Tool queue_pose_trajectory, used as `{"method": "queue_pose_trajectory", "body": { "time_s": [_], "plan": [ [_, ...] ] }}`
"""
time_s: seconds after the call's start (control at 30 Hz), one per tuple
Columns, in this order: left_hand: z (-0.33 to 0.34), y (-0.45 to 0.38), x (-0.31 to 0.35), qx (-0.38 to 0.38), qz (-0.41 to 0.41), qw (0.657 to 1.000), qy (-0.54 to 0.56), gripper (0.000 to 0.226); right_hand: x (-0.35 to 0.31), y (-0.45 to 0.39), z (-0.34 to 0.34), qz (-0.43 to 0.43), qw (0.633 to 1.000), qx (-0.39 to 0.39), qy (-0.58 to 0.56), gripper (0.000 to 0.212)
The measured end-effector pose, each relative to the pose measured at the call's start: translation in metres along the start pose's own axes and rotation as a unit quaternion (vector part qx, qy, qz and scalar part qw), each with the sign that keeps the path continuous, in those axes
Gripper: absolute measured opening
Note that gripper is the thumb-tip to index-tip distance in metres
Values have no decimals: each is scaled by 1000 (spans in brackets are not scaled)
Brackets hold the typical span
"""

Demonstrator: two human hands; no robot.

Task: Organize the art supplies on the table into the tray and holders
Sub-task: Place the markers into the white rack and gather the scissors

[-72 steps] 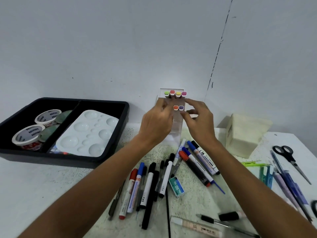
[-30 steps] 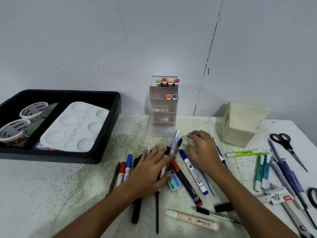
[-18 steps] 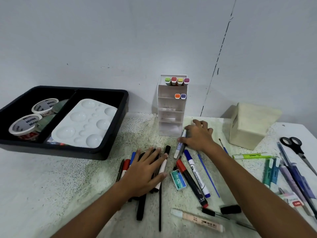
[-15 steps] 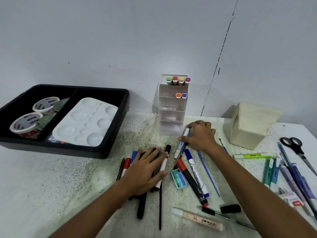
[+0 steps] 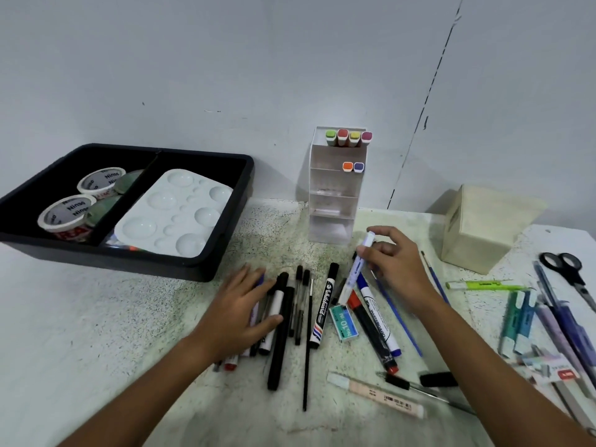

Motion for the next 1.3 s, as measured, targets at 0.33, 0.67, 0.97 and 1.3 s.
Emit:
{"method": "queue_pose_trajectory", "body": {
  "time_s": [0.33,0.67,0.97,1.3],
  "plan": [
    [-14,-27,65,62,90,992,-63,42,10,23,11,-23,999,1,36,30],
    [50,-45,215,-59,348,925,138,31,-1,41,-80,-43,991,126,5,28],
    [77,-69,231,-153,330,920,144,24,15,63,-109,-12,988,152,-15,30],
    [29,-94,123,-75,-37,890,449,20,3,44,-64,10,997,73,-19,32]
  ]
}}
Point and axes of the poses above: each hand's wrist, its own y-axis away from the middle knuckle, its own z-axis out of the palm, x = y × z, the point moved 10 cm from there along -y, towards the middle knuckle, and after that the axes turned 14 degrees about z, right-handed, at the moved point
